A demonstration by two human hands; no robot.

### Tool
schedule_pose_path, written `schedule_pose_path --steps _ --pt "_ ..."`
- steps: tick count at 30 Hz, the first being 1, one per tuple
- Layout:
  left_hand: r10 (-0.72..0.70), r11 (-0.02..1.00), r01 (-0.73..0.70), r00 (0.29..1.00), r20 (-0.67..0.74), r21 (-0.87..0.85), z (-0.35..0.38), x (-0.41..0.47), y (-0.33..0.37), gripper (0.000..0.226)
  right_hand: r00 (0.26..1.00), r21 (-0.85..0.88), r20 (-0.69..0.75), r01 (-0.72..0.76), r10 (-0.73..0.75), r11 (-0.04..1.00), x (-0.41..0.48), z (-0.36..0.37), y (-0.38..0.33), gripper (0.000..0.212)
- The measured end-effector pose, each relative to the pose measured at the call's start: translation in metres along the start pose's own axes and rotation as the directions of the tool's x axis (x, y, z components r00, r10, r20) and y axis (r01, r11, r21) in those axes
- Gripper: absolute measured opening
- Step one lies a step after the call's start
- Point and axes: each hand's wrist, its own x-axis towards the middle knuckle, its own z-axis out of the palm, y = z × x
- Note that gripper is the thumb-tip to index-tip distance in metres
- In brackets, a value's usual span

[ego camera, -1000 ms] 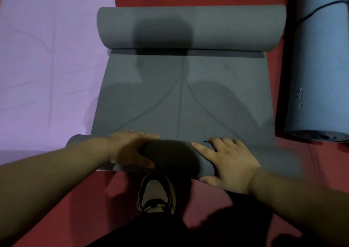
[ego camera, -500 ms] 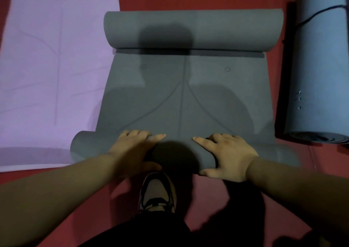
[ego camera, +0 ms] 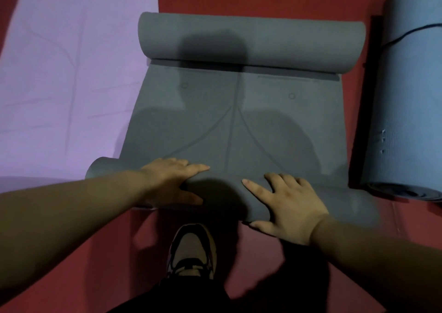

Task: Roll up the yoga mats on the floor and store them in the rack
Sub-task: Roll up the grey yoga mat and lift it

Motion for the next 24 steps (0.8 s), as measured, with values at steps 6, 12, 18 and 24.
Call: schedule_pose_path --steps 6,12,18,24 --pt "-0.054 0.992 0.092 0.924 -0.377 0.083 0.033 -0.027 0.019 0.091 0.999 0.032 0.042 0.013 -0.015 0.999 0.013 -0.009 0.014 0.096" --pt "-0.082 0.985 0.131 0.924 -0.372 0.109 0.038 -0.025 0.019 0.09 0.999 0.035 0.046 0.01 -0.012 0.999 0.014 -0.008 0.015 0.097" --pt "-0.113 0.991 0.123 0.978 -0.174 0.048 0.003 -0.009 0.007 0.102 0.999 0.041 0.037 -0.01 0.008 0.999 0.02 -0.02 0.018 0.099" --pt "-0.1 0.992 0.11 0.986 -0.13 0.067 -0.002 -0.003 0.004 0.09 0.999 -0.006 -0.019 -0.033 0.033 0.999 0.019 -0.011 0.012 0.099"
